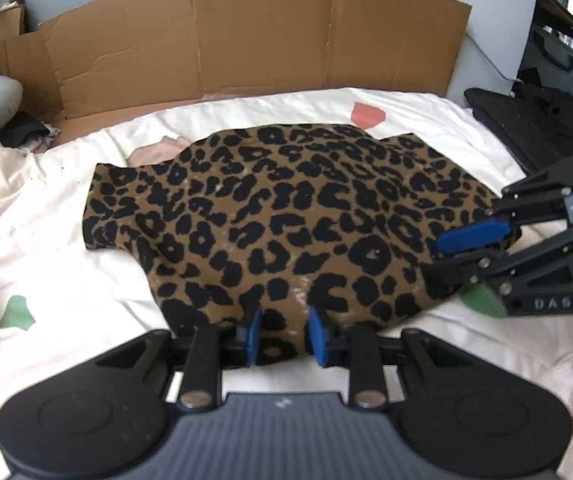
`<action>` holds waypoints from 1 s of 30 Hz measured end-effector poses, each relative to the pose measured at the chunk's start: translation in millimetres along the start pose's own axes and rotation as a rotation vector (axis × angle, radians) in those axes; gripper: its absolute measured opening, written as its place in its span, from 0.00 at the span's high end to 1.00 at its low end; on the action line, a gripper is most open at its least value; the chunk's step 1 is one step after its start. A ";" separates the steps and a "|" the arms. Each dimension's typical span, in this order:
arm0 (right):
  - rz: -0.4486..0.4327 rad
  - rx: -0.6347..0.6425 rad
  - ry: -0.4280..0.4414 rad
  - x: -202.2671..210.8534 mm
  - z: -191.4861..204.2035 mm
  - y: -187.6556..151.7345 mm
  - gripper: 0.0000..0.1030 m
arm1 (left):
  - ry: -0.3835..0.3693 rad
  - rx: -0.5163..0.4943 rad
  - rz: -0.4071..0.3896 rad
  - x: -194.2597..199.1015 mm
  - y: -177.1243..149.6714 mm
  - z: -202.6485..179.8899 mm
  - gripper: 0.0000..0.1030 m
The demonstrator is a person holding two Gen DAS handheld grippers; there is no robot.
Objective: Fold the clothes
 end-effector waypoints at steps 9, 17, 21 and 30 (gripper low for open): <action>0.000 -0.002 -0.043 -4.9 -24.8 -2.9 0.69 | 0.051 -0.001 0.017 -8.0 -13.1 24.4 0.70; -0.008 -0.010 -0.101 0.5 -49.9 -4.5 0.70 | 0.083 -0.015 0.019 -7.2 -17.8 40.6 0.71; -0.011 -0.059 -0.146 9.1 -62.7 -3.0 0.70 | 0.135 -0.027 0.032 -1.3 -20.6 49.0 0.70; -0.046 -0.068 -0.048 27.5 -28.7 0.7 0.70 | 0.068 0.015 -0.002 12.2 -4.5 30.1 0.73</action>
Point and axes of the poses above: each gripper's, at about its wrist camera, not at the fingertips, and x roughly against the way its jaws point, z to its left, y to its top, the point moved 8 cm from there along -x, roughly the way its jaws point, and after that the axes turned 10 degrees about -x, right-handed, at the moved point
